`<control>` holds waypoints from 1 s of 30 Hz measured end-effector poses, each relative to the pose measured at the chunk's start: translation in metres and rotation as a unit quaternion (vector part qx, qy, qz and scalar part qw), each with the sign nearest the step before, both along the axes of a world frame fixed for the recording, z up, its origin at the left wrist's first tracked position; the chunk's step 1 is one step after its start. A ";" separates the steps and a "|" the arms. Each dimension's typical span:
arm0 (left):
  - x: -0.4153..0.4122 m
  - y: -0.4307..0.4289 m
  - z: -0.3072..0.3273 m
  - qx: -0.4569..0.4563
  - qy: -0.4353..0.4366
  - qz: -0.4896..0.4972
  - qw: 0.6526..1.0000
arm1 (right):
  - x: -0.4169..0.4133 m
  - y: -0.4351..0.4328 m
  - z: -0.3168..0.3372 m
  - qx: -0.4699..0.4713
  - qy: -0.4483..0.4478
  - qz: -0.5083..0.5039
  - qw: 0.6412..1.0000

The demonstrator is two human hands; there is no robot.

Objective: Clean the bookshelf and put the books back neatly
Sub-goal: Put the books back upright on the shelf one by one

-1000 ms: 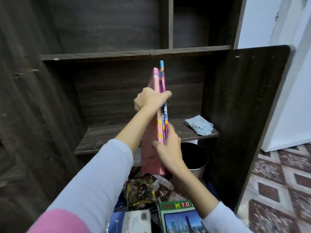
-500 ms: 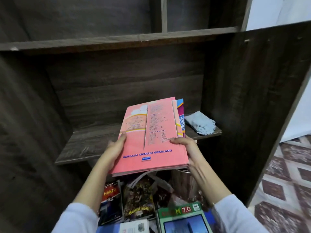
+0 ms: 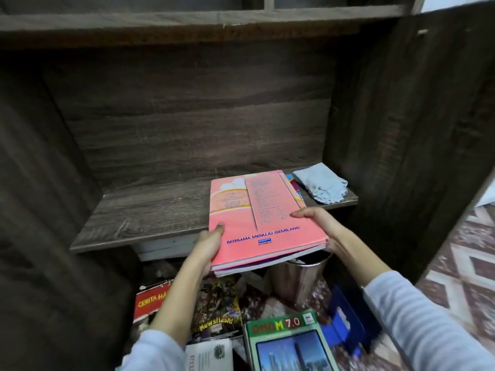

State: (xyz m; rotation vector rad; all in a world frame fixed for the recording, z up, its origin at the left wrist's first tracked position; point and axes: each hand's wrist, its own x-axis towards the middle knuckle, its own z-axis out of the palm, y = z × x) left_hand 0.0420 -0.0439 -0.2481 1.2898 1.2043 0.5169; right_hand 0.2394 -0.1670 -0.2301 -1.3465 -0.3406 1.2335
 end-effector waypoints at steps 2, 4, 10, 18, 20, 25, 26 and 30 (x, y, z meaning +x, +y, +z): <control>0.010 0.005 -0.007 0.021 -0.003 0.013 1.000 | 0.007 0.003 0.001 -0.028 -0.055 0.018 0.998; 0.016 0.008 -0.014 0.034 -0.002 0.020 0.999 | 0.013 0.006 0.000 -0.059 -0.120 0.014 0.991; 0.035 0.017 -0.036 0.070 0.023 0.026 0.997 | 0.030 0.008 -0.006 -0.071 -0.205 -0.029 0.976; 0.041 0.027 -0.037 0.129 0.131 -0.052 0.982 | 0.025 0.019 -0.004 -0.205 -0.458 -0.025 0.864; 0.042 0.024 -0.028 0.145 0.167 -0.075 0.972 | 0.022 0.021 -0.006 -0.227 -0.492 -0.038 0.840; 0.043 0.023 -0.029 0.145 0.213 -0.075 0.963 | 0.013 0.026 -0.008 -0.265 -0.509 -0.056 0.817; 0.043 0.023 -0.029 0.145 0.215 -0.076 0.963 | 0.012 0.026 -0.006 -0.269 -0.507 -0.059 0.817; 0.043 0.027 -0.031 0.129 0.208 -0.082 0.966 | 0.012 0.022 0.005 -0.275 -0.501 -0.072 0.818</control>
